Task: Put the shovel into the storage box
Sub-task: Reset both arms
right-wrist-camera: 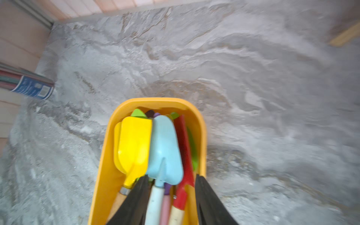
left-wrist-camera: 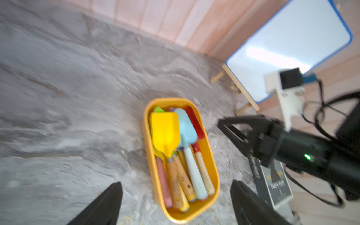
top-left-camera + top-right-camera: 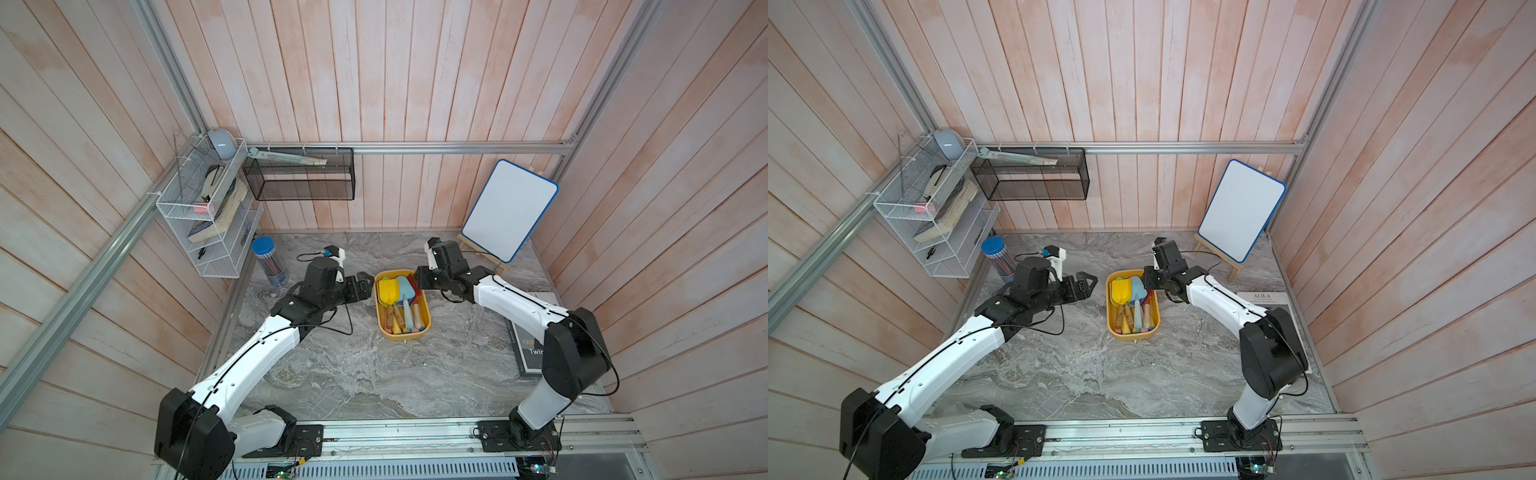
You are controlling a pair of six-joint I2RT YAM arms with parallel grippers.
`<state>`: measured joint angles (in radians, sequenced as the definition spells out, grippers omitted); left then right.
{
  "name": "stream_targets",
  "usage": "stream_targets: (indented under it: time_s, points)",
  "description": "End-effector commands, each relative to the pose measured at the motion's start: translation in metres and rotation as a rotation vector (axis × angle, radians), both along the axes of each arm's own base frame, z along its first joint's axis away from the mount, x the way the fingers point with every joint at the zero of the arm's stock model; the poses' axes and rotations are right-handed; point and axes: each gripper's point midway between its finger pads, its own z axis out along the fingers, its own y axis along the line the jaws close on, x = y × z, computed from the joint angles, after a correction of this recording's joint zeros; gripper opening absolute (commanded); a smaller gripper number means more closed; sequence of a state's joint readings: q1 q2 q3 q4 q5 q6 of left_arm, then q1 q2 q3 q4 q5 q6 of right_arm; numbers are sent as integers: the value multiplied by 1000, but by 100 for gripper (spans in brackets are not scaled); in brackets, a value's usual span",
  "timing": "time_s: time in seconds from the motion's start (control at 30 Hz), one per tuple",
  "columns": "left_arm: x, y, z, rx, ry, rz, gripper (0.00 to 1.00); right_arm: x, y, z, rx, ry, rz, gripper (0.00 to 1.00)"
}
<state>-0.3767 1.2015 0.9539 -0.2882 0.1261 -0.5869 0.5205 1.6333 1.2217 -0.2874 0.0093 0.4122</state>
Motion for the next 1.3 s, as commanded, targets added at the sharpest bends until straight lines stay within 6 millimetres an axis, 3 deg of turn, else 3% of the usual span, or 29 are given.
stream_targets:
  time_s: [0.0,0.13,0.23,0.33,0.43,0.63,0.73,0.87,0.97,1.07,1.13,1.27]
  points:
    - [24,57,25,-113,-144,158,99,-5,-70,1,-145,-32,-143,44]
    - [29,128,30,-121,-230,324,100,-23,-145,11,-191,-133,-287,44]
    - [27,164,31,5,-300,420,100,-39,-190,18,-215,-257,-376,44]
    - [23,179,25,120,-375,469,99,-56,-201,19,-264,-410,-312,44]
    - [16,193,7,202,-430,526,100,-75,-203,16,-285,-546,-282,47]
    - [-2,188,-30,340,-625,470,100,-95,-210,25,-184,-814,-340,56]
    - [-9,197,-49,421,-645,497,100,-94,-221,10,-202,-794,-385,56]
    - [2,194,-72,440,-619,461,100,-89,-228,-7,-206,-790,-398,56]
    - [6,182,-85,426,-658,390,100,-80,-225,-2,-208,-841,-373,55]
    - [15,189,-99,459,-564,394,100,-66,-219,-1,-218,-854,-329,55]
    - [28,185,-100,455,-555,367,100,-57,-215,-4,-254,-853,-292,54]
    - [31,180,-100,450,-556,332,100,-48,-226,-21,-238,-837,-322,55]
